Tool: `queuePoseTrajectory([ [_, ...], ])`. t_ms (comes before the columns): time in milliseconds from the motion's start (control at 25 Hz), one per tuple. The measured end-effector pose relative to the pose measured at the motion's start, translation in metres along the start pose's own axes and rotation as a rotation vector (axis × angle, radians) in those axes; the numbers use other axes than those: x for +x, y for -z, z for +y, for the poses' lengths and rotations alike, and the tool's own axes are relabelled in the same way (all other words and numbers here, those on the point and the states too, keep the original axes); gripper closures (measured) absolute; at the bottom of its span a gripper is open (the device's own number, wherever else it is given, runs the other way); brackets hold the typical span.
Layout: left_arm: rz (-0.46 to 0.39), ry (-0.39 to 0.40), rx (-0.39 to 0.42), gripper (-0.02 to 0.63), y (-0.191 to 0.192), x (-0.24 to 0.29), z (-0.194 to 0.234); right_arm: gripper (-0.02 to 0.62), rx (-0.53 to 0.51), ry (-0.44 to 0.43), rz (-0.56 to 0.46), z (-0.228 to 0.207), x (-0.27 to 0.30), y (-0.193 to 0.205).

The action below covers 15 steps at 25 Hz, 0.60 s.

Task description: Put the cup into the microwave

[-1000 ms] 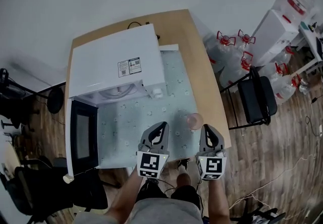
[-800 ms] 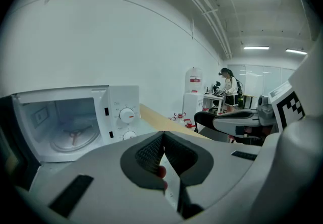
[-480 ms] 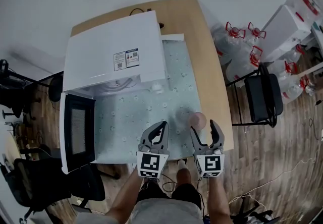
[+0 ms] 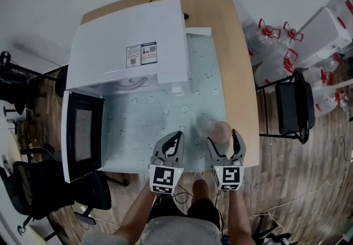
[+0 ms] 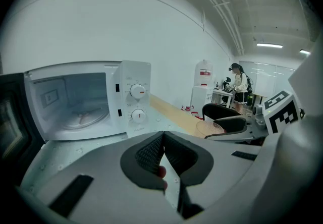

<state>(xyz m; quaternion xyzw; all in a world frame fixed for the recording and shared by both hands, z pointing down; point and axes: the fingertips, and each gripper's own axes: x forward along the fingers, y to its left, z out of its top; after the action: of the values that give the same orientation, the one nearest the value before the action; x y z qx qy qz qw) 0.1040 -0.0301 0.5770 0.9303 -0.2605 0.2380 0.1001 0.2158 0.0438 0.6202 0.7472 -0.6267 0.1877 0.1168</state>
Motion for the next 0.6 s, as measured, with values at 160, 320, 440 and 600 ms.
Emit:
queuePoseTrajectory([
  [160,0.010,-0.009,-0.011,0.583,0.008,0.004,0.001,0.230,-0.002,-0.009,0.020,-0.001,0.007,0.009],
  [320,0.014,-0.019,-0.016,0.583,0.014,0.006,0.004,0.232,-0.009,-0.003,0.027,-0.004,0.009,0.013],
  [440,0.014,-0.023,-0.017,0.583,0.015,0.006,0.007,0.232,-0.016,0.005,0.025,-0.005,0.010,0.013],
  [600,0.013,-0.028,-0.017,0.583,0.016,0.007,0.010,0.233,-0.005,0.010,0.017,-0.005,0.011,0.012],
])
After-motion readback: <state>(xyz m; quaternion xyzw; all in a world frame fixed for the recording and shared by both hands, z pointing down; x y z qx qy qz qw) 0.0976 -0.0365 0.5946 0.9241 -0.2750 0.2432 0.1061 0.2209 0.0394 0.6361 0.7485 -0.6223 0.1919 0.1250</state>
